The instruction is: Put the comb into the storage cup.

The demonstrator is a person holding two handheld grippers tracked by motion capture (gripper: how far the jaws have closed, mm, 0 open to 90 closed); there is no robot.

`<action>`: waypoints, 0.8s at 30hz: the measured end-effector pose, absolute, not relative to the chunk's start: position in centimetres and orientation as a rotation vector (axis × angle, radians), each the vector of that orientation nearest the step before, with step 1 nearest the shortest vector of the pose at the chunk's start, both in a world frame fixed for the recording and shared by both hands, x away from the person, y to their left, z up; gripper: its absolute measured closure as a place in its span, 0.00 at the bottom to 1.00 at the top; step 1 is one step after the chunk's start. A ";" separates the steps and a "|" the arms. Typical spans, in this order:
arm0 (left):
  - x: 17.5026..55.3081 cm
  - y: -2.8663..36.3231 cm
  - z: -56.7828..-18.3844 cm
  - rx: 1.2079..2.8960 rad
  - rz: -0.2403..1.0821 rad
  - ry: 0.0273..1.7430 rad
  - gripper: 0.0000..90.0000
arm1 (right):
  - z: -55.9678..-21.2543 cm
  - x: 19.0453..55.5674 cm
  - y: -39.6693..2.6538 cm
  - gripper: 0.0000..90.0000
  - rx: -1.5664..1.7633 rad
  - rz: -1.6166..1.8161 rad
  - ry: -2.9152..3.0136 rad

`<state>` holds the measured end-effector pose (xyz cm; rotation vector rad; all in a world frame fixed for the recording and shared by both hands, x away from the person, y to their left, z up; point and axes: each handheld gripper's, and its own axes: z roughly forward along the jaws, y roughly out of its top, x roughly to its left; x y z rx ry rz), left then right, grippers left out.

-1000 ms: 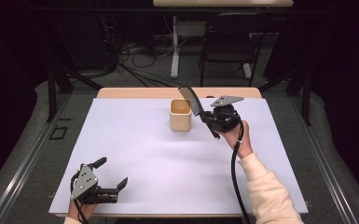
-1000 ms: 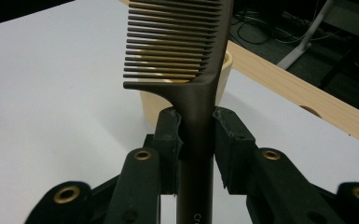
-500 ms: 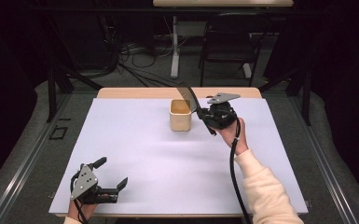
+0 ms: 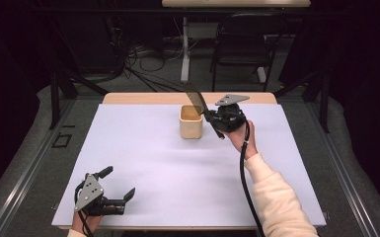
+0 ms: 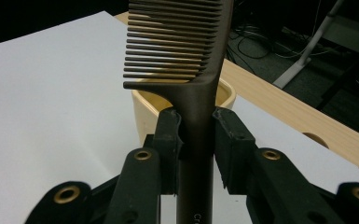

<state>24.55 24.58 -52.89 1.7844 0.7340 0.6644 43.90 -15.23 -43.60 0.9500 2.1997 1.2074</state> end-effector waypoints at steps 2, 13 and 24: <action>24.5 24.6 -52.9 1.785 0.666 0.731 0.00 | -43.6 44.0 -15.2 0.80 0.949 1.209 2.194; 24.6 24.5 -52.9 1.784 0.661 0.736 0.00 | -43.4 44.6 -14.9 0.80 0.949 1.221 2.179; 24.6 24.6 -52.9 1.784 0.662 0.736 0.00 | -43.0 45.1 -14.2 0.80 0.932 1.232 2.165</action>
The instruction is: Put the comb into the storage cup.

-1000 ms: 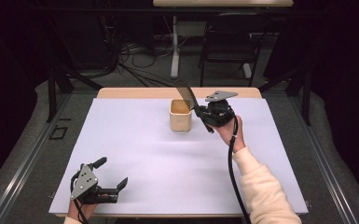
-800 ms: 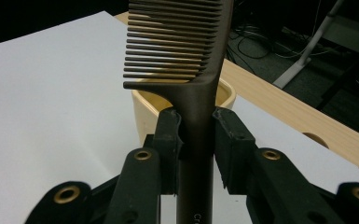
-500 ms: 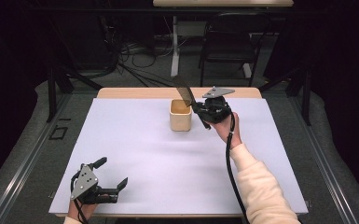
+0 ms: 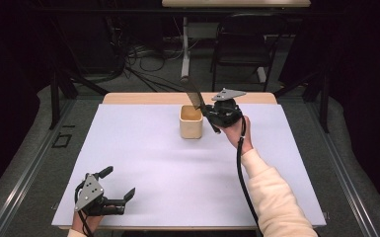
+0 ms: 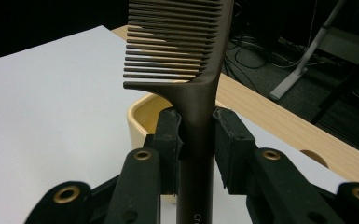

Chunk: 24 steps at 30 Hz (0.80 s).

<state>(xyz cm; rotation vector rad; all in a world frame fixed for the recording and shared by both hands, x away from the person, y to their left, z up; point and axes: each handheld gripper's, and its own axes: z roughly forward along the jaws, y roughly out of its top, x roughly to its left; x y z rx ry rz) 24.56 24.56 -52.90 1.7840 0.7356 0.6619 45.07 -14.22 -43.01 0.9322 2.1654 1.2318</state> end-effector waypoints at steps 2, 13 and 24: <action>24.6 24.6 -52.9 1.783 0.661 0.735 0.00 | -42.9 45.2 -14.0 0.80 0.924 1.229 2.171; 24.6 24.6 -52.9 1.781 0.663 0.737 0.00 | -42.4 45.7 -13.4 0.80 0.912 1.247 2.140; 24.5 24.6 -52.9 1.776 0.663 0.740 0.00 | -42.2 46.0 -12.6 0.80 0.886 1.273 2.105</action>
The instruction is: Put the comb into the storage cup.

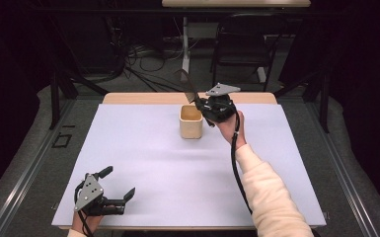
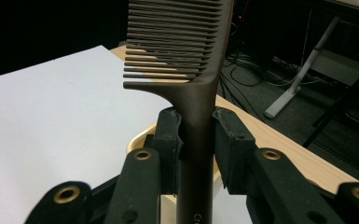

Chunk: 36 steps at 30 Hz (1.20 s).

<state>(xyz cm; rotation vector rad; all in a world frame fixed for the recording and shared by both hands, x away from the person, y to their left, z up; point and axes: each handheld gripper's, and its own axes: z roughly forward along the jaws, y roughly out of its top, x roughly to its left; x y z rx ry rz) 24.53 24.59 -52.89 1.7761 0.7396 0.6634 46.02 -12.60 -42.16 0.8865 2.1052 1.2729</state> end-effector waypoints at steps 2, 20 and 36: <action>24.5 24.6 -52.9 1.775 0.663 0.741 0.00 | -42.2 46.1 -12.5 0.80 0.883 1.274 2.100; 24.6 24.6 -52.9 1.775 0.663 0.735 0.00 | -42.2 47.0 -12.0 0.80 0.867 1.298 2.059; 24.6 24.6 -52.9 1.772 0.661 0.737 0.00 | -41.9 47.6 -10.9 0.80 0.839 1.312 2.047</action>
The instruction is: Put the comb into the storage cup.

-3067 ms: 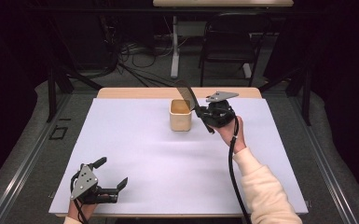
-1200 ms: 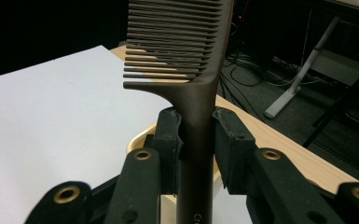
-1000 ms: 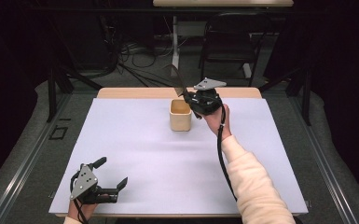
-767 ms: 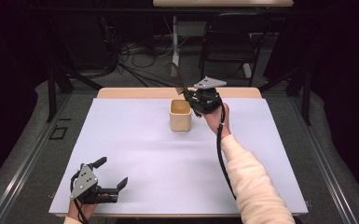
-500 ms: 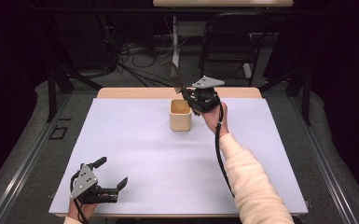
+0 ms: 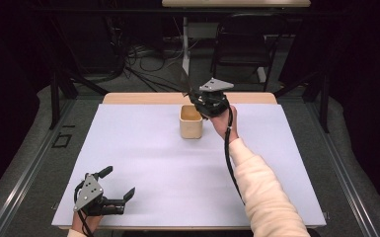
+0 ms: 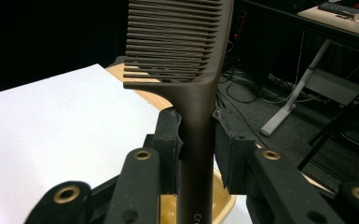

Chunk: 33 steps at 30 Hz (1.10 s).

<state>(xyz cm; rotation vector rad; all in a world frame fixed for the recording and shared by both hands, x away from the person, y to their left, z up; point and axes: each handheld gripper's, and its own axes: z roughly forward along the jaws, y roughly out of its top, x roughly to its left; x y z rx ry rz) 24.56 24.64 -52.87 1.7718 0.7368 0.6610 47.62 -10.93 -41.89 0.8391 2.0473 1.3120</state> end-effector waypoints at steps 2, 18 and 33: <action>24.6 24.6 -52.9 1.772 0.662 0.736 0.00 | -41.9 47.7 -10.9 0.80 0.838 1.315 2.043; 24.6 24.6 -52.9 1.775 0.662 0.737 0.00 | -42.2 48.4 -10.1 0.80 0.842 1.349 2.002; 24.6 24.6 -52.9 1.777 0.663 0.735 0.00 | -43.1 49.1 -9.7 0.80 0.870 1.392 1.960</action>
